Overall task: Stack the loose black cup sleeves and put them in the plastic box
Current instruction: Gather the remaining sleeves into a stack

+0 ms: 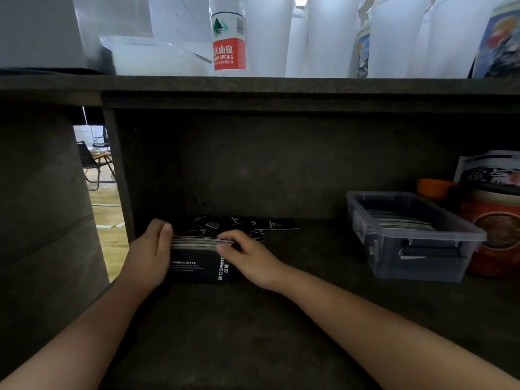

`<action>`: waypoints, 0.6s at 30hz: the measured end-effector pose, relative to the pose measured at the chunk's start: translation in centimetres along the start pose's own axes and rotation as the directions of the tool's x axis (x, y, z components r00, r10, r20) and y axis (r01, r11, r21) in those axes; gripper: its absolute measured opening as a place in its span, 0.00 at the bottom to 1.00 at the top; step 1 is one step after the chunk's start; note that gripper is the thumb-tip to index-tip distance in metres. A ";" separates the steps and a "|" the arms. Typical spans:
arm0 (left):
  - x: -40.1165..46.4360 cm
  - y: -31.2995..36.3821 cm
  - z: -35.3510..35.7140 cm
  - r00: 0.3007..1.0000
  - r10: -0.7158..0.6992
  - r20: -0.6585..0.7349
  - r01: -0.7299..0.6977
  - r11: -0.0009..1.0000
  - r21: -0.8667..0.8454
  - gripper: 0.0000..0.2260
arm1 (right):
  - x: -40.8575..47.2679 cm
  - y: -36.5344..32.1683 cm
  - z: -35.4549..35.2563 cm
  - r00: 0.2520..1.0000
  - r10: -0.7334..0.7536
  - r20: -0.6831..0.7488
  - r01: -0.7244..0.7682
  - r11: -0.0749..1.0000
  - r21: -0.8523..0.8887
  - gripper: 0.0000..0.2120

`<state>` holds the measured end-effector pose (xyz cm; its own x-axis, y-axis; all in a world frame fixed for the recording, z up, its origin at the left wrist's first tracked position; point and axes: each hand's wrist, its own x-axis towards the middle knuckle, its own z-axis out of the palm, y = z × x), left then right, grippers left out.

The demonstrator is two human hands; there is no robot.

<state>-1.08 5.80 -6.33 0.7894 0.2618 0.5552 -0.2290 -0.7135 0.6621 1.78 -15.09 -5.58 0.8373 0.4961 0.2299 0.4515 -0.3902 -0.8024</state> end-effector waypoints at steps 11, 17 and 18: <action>-0.9 5.4 4.0 0.788 -0.614 0.049 0.442 0.508 -0.739 0.13 | -2.8 -1.1 -2.3 0.988 -0.074 -0.133 0.037 0.964 -0.263 0.21; -2.3 12.0 8.8 0.824 -0.499 0.269 0.499 0.413 -0.761 0.17 | -7.5 1.7 -8.6 0.981 0.003 -0.195 -0.075 0.930 -0.361 0.21; -2.2 12.7 9.6 0.825 -0.486 0.288 0.510 0.419 -0.752 0.17 | -7.9 2.1 -9.5 0.978 0.011 -0.207 -0.091 0.921 -0.380 0.22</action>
<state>-0.25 -10.11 -4.00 0.9268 0.3755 -0.0091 -0.1217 0.3232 0.9385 -0.98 -27.19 -3.91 0.8881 0.3203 0.3298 0.4565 -0.6991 -0.5504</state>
